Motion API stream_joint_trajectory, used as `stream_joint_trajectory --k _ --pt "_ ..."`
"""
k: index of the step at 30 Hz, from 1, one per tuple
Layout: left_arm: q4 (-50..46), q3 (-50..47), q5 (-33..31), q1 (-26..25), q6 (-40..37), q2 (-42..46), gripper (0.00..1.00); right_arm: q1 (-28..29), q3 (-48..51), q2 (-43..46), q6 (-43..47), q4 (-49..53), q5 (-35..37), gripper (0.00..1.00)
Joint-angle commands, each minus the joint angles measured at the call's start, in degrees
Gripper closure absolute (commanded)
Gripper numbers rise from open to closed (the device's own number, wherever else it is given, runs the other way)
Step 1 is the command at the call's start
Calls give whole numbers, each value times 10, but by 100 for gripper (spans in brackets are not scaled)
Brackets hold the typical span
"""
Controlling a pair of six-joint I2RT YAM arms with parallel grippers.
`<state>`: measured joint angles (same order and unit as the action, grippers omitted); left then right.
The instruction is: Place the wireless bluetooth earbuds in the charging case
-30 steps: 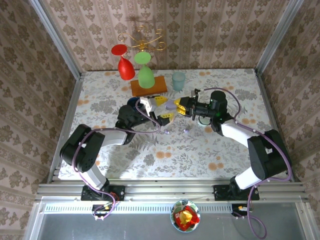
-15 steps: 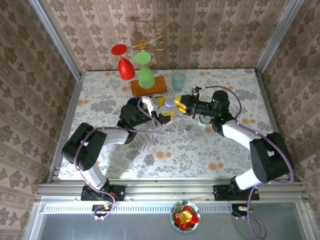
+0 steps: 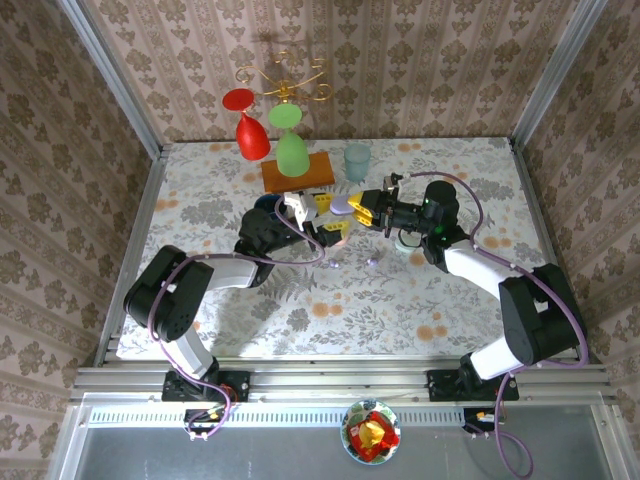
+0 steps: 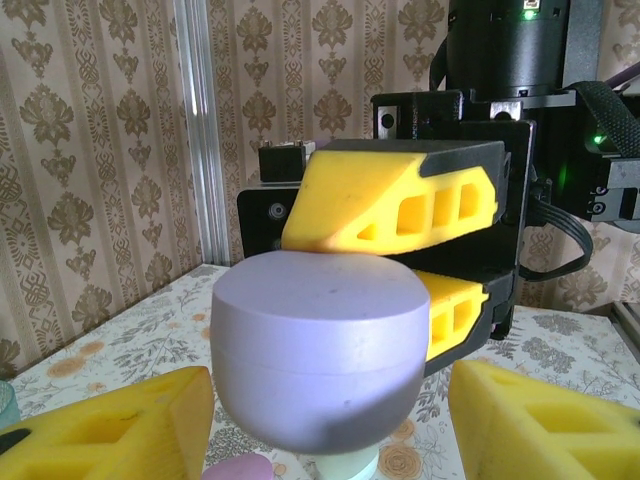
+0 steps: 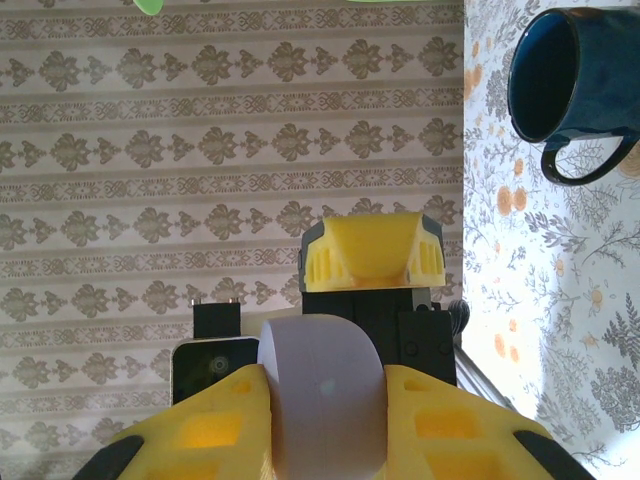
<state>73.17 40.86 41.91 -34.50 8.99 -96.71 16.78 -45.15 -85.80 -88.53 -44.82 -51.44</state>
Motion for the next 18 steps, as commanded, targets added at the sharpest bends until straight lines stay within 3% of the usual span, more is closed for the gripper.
stream_joint_trajectory --k 1,5,7,17,18 --pt "18 16 -4 -5 -5 11 37 4 -5 -9 0 -13 -16 99" --pt "18 17 -5 -5 -6 10 39 3 -6 -14 -1 -13 -17 99" --pt "18 18 -1 -5 -5 7 47 4 -8 -14 -5 -19 -17 99" --pt "18 20 7 -7 -8 9 59 4 -13 -11 9 13 -21 99" --pt "17 20 9 -6 -10 10 64 4 -13 -11 9 14 -21 99"
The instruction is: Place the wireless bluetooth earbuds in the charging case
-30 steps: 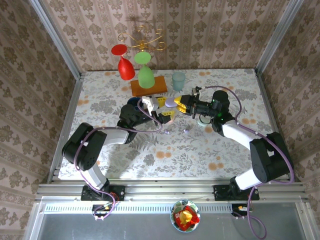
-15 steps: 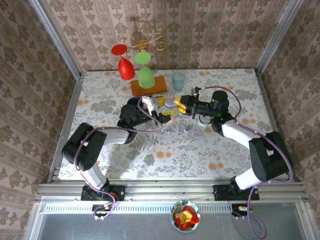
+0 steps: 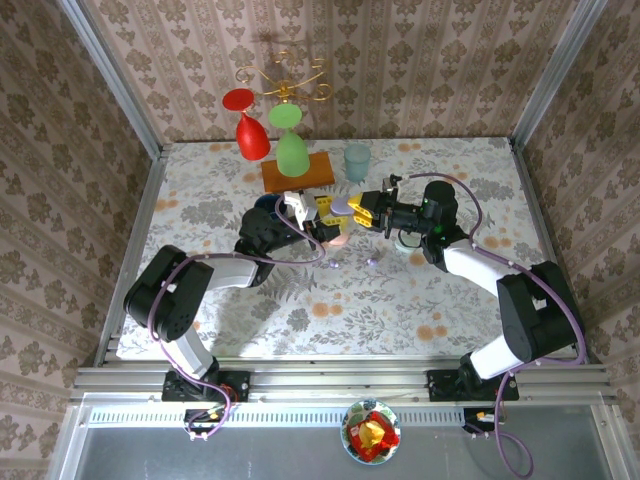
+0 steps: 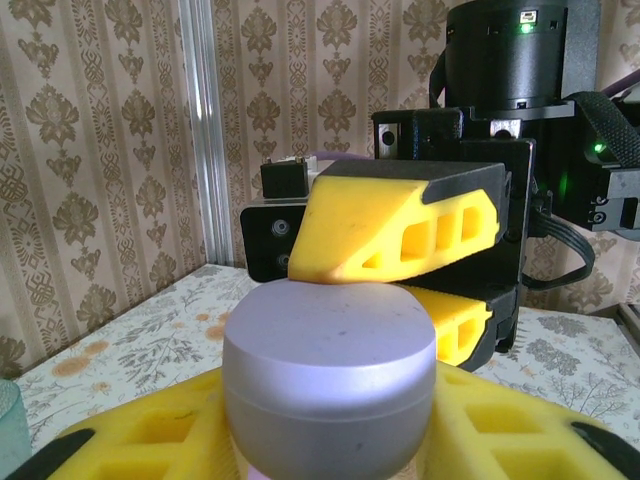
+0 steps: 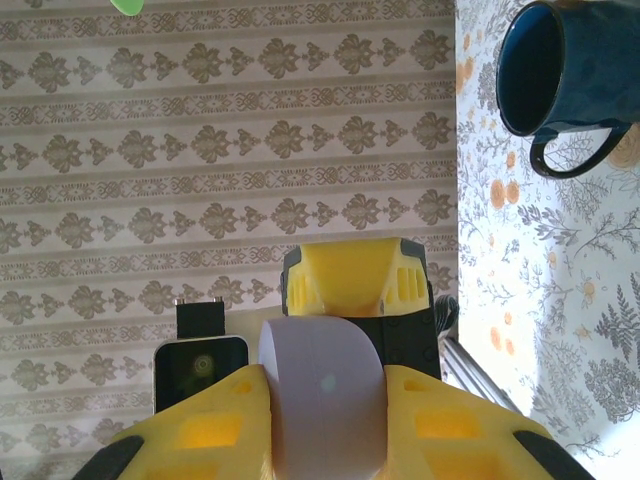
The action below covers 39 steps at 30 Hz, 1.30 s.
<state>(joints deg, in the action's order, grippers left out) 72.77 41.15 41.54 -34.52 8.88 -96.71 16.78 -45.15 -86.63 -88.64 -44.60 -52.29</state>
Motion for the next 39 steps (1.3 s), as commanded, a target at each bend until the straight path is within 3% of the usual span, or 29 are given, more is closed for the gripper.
stream_joint_trajectory --k 1,6,11,16,19,23,25,36,39 --pt "21 16 14 -6 -11 11 68 4 -13 -3 10 13 -12 97" --pt "21 7 18 -5 -17 19 74 3 -18 6 33 40 -4 76" --pt "20 -2 29 12 42 28 74 -13 -16 27 82 52 9 48" --pt "19 -28 52 29 92 51 75 -20 -58 64 302 257 36 35" --pt "18 -51 75 38 115 72 75 -11 -70 101 462 322 42 29" --pt "18 -62 112 44 151 94 75 41 -119 132 696 495 101 23" --pt "18 -58 139 44 173 98 75 79 -141 138 774 556 169 21" --pt "18 -61 152 41 182 117 75 113 -159 139 773 557 274 19" --pt "18 -65 158 39 166 114 75 112 -149 154 756 531 273 20"
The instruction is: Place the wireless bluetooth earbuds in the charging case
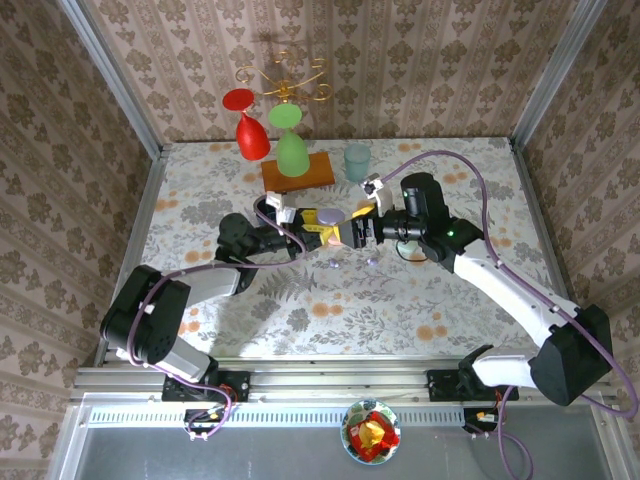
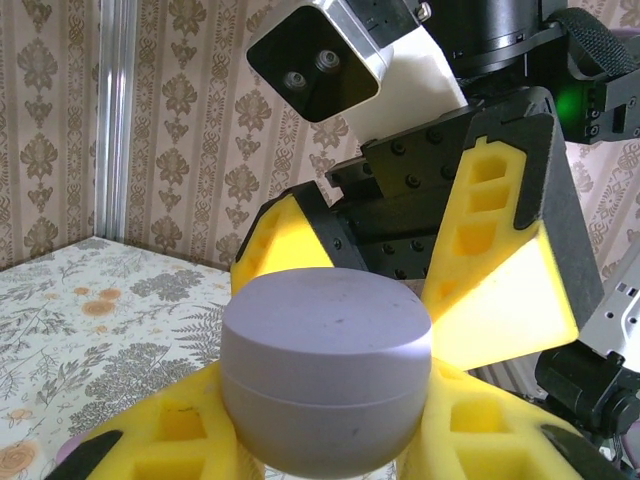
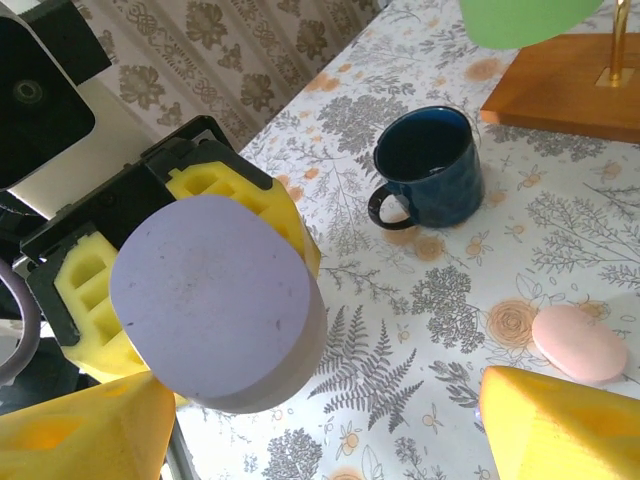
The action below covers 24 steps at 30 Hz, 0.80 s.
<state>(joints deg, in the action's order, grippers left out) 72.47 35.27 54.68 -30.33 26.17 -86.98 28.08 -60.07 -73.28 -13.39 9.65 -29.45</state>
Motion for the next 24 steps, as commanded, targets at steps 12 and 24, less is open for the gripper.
stream_joint_trajectory --k 12,24 --pt "22 -19 32 -12 -61 16 75 -5 -18 17 -29 -21 51 21" --pt "21 -33 32 -11 -72 26 75 -11 -32 14 -44 2 43 22"
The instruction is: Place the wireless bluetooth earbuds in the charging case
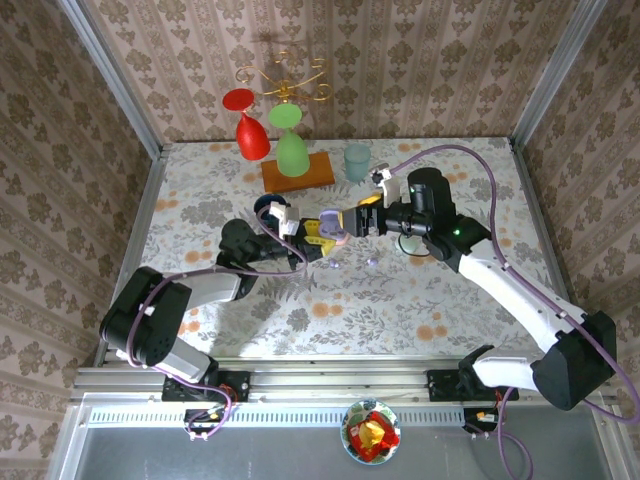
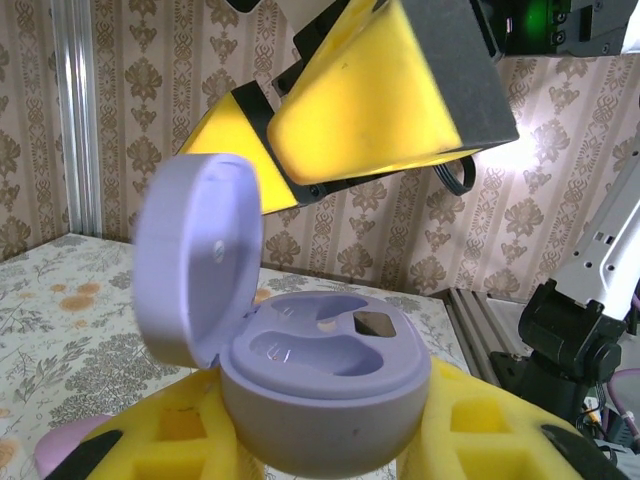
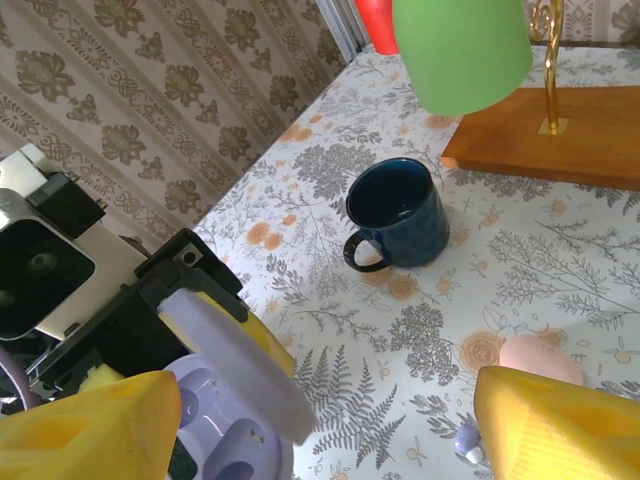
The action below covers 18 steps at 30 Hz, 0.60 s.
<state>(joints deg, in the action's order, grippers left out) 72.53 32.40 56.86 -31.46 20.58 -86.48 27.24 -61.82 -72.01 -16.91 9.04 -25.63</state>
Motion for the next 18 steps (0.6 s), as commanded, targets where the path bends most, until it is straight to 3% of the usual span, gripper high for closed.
stream_joint_trajectory --k 1,6,13,18 --pt "20 -5 6 2 -16 22 75 -3 -12 5 -9 4 -2 22" --pt "21 -10 -7 24 -5 21 75 -13 45 51 -39 -64 -27 22" --pt "21 -27 -19 50 -6 33 75 -69 168 98 -212 -121 78 27" --pt "21 -32 -21 71 -11 41 76 -79 211 70 -322 -106 116 33"
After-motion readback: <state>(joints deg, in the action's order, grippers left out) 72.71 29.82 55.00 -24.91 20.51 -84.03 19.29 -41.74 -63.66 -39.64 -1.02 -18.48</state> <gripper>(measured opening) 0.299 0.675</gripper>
